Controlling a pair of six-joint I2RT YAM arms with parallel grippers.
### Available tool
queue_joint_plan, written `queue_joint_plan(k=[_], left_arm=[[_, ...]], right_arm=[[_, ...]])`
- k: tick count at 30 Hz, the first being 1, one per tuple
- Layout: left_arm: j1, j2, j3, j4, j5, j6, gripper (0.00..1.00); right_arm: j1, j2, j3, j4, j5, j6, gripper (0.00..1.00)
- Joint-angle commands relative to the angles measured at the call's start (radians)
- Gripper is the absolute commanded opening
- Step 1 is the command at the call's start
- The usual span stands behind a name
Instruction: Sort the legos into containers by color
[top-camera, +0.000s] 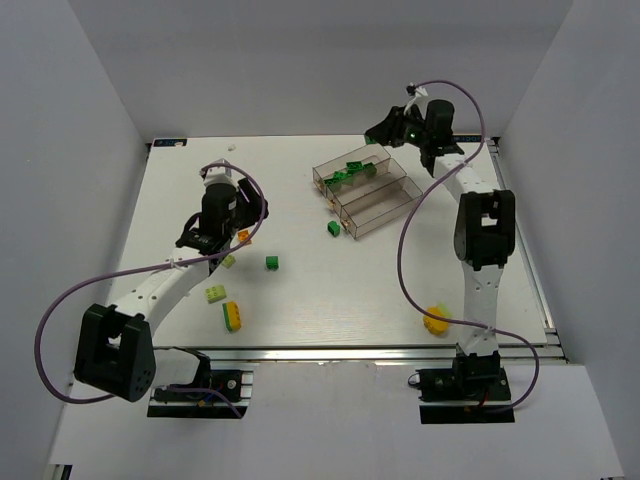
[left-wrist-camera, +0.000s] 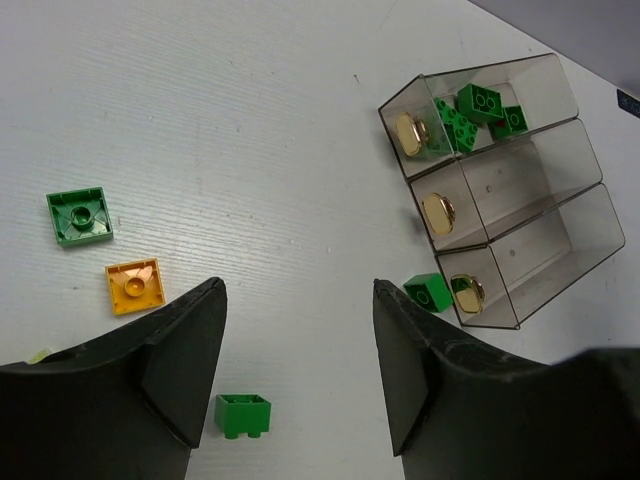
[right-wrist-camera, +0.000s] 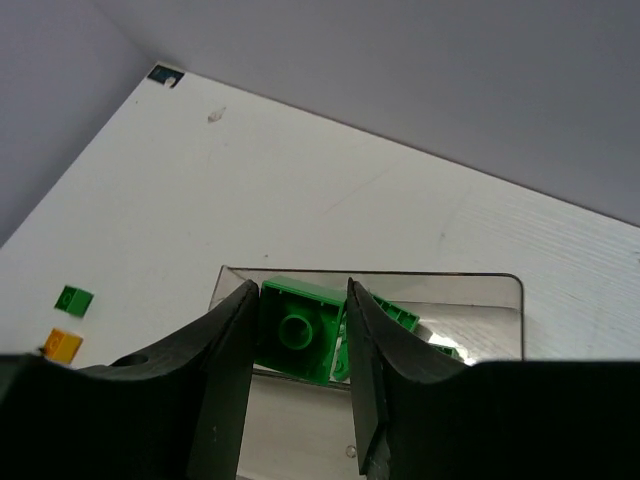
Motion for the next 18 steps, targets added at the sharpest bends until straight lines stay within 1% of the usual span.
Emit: queue_joint_plan(k=[1, 5, 8, 11, 12, 14, 15, 18], left_arm=[[-0.003, -0.054, -0.013, 0.016, 0.012, -0.009, 0.70], [-0.003, -0.063, -0.022, 0.014, 0.012, -0.013, 0.70], [-0.003, -0.060, -0.027, 0.014, 0.023, -0.018, 0.70], [-0.003, -0.054, -0.030, 0.050, 0.047, -0.022, 0.70], [-0.003, -0.050, -0.030, 0.056, 0.054, -0.024, 0.70], [-0.003, -0.034, -0.030, 0.068, 0.086, -0.028, 0.71], [-0.003, -0.028, -0.030, 0.080, 0.097, -0.030, 0.74], [-0.003, 0.001, -0.021, 0.100, 0.146, -0.047, 0.75]], right_arm=[[0.030, 0.044, 0.050, 0.029, -0.045, -0.068, 0.05], [0.050, 0.078, 0.093, -0.003, -0.018, -0.108, 0.08], [0.062, 0.090, 0.089, -0.011, 0.000, -0.128, 0.17], [0.071, 0.093, 0.078, -0.017, 0.015, -0.148, 0.28], [0.073, 0.095, 0.075, -0.020, 0.026, -0.152, 0.34], [0.076, 0.099, 0.073, -0.026, 0.032, -0.168, 0.40], [0.079, 0.099, 0.073, -0.028, 0.037, -0.171, 0.47], [0.081, 0.099, 0.072, -0.031, 0.048, -0.181, 0.58]])
